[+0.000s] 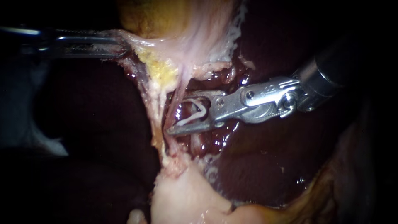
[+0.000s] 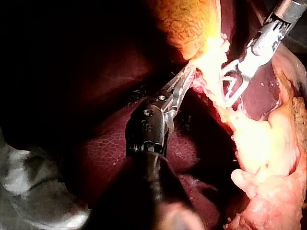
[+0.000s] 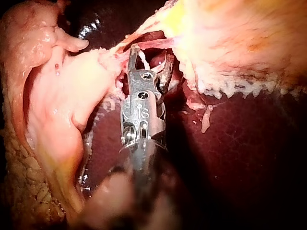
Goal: Clipping first clip left tube
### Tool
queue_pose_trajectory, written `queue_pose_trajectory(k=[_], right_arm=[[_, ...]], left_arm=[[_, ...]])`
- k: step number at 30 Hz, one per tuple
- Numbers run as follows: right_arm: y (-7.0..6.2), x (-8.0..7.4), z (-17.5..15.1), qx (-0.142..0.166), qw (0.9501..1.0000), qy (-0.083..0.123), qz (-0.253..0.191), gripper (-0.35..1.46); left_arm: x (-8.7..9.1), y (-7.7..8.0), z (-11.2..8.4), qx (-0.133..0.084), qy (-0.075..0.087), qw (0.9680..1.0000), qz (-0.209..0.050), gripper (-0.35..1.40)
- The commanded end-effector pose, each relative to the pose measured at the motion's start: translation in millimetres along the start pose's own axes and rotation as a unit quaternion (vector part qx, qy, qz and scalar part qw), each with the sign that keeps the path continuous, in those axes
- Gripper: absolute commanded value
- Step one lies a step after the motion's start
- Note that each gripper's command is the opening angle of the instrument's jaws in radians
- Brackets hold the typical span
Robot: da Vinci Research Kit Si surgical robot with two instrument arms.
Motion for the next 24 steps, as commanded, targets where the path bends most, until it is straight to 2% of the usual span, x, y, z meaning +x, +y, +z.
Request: queue_pose_trajectory(k=[1, 8, 15, 24], right_arm=[[0.0, 0.0, -0.1, 0.0, 1.0, 0.0, 0.0, 0.42], [-0.3, -0.1, -1.4, 0.005, 1.0, 0.001, 0.003, 0.42], [-0.4, -0.1, -4.7, 0.0, 1.0, 0.001, 0.009, 0.43], [-1.9, 0.9, -9.4, 0.012, 0.9985, 0.01, 0.053, 0.43]], left_arm=[[0.0, 0.0, 0.0, 0.001, 0.0, 1.0, 0.0, -0.35], [0.0, 0.0, -0.1, 0.001, 0.0, 1.0, 0.0, -0.35], [0.1, -0.1, -0.4, 0.0, 0.0, 1.0, 0.0, -0.35], [0.0, -0.1, -0.5, -0.001, 0.0, 1.0, 0.0, -0.35]])
